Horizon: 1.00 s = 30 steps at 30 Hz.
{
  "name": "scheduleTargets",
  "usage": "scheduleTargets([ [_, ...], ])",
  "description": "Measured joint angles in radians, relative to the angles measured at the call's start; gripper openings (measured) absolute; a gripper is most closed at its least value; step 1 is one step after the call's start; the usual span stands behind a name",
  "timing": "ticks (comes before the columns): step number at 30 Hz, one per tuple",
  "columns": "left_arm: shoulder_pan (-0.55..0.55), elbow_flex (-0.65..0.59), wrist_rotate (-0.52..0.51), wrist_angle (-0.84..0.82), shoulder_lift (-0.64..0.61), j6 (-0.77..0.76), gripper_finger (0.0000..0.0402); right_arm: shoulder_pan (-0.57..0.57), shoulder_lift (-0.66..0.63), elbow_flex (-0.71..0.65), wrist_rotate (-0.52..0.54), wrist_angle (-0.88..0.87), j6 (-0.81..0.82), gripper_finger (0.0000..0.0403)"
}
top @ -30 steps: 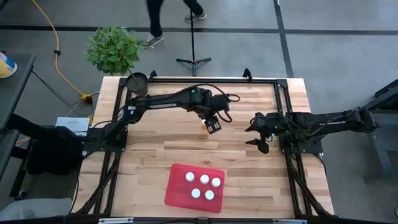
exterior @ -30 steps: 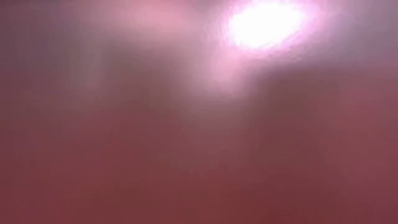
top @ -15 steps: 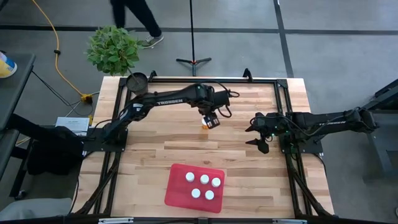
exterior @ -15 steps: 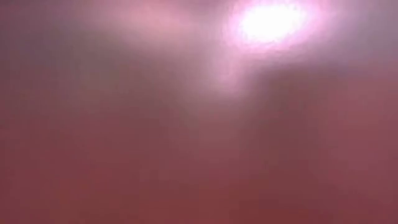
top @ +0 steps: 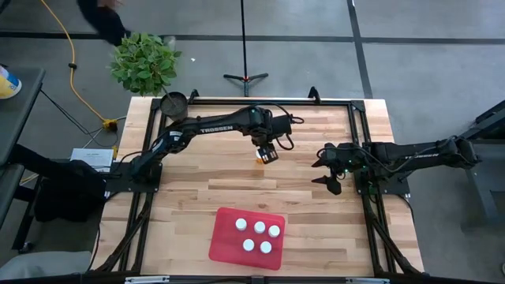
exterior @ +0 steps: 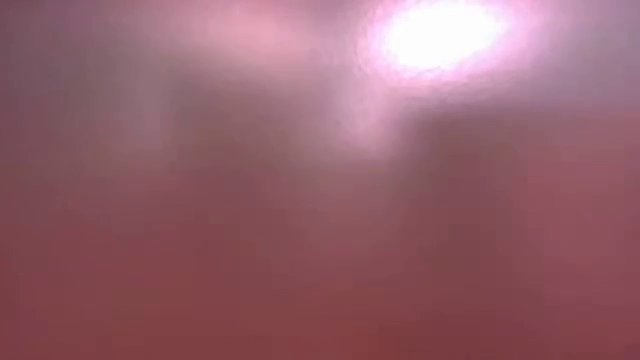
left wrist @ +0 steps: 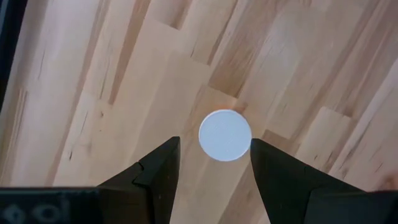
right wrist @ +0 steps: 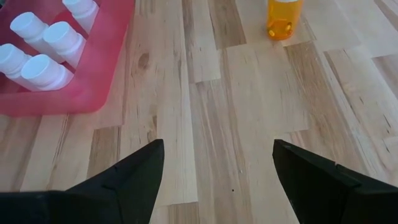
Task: Pick and place pill bottles into a basket
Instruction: Put the orange pill bottle into the red bin
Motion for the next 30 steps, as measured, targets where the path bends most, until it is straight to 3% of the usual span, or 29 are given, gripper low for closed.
scheduleTargets([
  [12,0.031,0.0,0.027,-0.063,0.07,0.055,0.023,0.0,0.0,0.0,-0.002,0.0,-0.003,0.0291],
  [21,0.05,0.0,0.106,-0.026,0.069,0.022,0.023,0.0,0.0,0.0,-0.002,0.0,-0.003,0.0291],
  [30,0.05,0.0,0.101,0.081,0.069,0.022,0.0233,0.0,0.0,0.0,-0.001,-0.004,0.003,0.0291],
])
